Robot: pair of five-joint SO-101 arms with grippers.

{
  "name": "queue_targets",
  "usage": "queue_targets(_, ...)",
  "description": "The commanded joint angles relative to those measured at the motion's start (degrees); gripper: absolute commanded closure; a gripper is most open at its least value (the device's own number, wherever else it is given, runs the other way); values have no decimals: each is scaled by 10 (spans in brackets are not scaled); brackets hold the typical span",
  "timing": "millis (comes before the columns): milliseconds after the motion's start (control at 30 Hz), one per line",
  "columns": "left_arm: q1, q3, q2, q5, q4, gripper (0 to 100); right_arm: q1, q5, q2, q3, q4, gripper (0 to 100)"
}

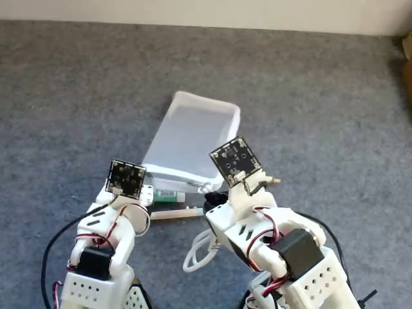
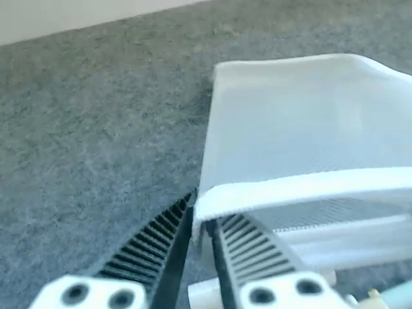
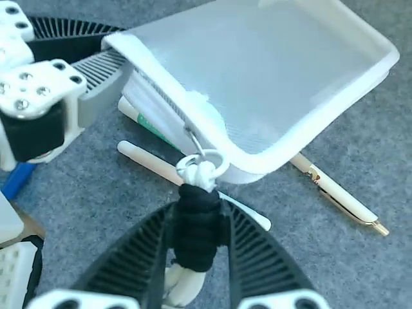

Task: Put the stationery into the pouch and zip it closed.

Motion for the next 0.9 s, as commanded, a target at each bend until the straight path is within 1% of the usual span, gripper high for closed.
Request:
queue_targets(0, 13, -82, 4, -9, 57, 993, 0, -8, -15, -44, 4, 864)
queue_targets(100, 12, -115, 7, -7, 91, 993, 0, -8, -15, -44, 5, 813)
queue_targets(333, 10, -169, 7, -6, 144, 993, 74, -8, -15, -48, 5, 813)
queue_targets(433, -15, -203, 7, -4, 164, 993, 95, -8, -14, -48, 5, 813)
queue_targets(567, -57, -234, 7, 18, 168, 993, 101, -8, -12, -44, 4, 814)
queue_targets(767, -60, -240, 8, 18, 171, 993, 104, -8, -11, -38, 4, 814)
queue_targets(867, -60, -257, 8, 18, 191, 992, 137, -8, -11, -16, -7, 814)
